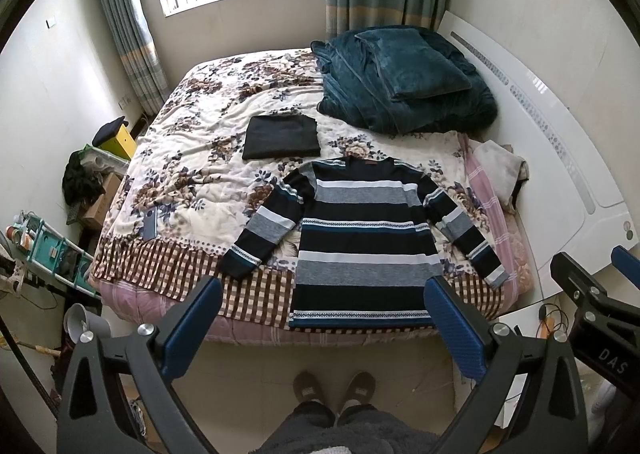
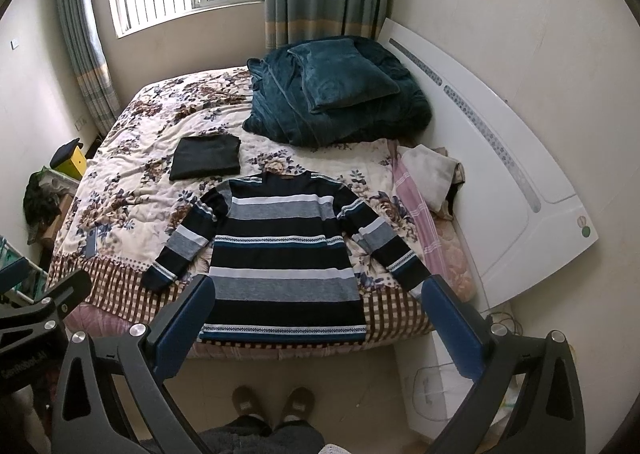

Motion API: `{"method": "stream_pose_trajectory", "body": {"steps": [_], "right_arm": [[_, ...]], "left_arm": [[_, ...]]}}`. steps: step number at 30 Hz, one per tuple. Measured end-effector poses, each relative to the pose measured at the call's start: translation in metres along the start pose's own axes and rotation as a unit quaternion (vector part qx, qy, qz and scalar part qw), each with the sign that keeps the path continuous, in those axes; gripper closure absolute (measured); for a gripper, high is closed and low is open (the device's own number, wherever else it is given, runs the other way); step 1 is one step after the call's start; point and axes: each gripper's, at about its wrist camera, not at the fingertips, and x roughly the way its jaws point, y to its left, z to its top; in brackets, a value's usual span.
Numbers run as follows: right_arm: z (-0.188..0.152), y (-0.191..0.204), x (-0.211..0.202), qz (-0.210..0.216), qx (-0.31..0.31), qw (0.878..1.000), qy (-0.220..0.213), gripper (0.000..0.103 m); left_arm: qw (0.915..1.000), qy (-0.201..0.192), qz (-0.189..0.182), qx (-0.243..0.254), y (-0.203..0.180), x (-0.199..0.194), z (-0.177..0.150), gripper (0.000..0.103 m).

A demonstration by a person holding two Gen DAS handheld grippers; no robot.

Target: Fold small clothes

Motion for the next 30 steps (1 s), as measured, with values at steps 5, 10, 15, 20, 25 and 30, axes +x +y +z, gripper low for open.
{"method": "stream_pose_trajectory", "body": {"steps": [5, 10, 15, 20, 25, 30], "right_arm": [[-0.004, 0.004, 0.000, -0.001, 0.000, 1.000, -0.002, 0.000], [-0.005, 0.004, 0.000, 0.000, 0.000, 1.000, -0.002, 0.000], [-0.008, 0.006, 0.000, -0.001, 0.001, 1.000, -0.003, 0.000], [-0.010, 0.005, 0.019, -0.003, 0.028, 1.000, 0.014, 0.000], [-0.021, -0.022, 0.093, -0.031, 0.100, 0.994, 0.042, 0.000], [-0.039, -0.089, 0.199, -0.087, 0.200, 0.973, 0.079, 0.000]], "left_arm": [[1.0000, 0.000, -0.001, -0.002, -0.001, -0.001, 0.003, 0.000], [1.0000, 0.000, -0.002, -0.002, -0.001, -0.001, 0.003, 0.000], [1.0000, 0.002, -0.003, -0.001, -0.001, 0.002, 0.002, 0.000], [0.9999, -0.002, 0.004, 0.010, 0.002, 0.038, 0.005, 0.000], [0.9989, -0.012, 0.027, 0.035, -0.006, 0.111, 0.018, 0.000], [0.9980, 0.039, 0.038, 0.031, -0.024, 0.207, 0.041, 0.000]]}}
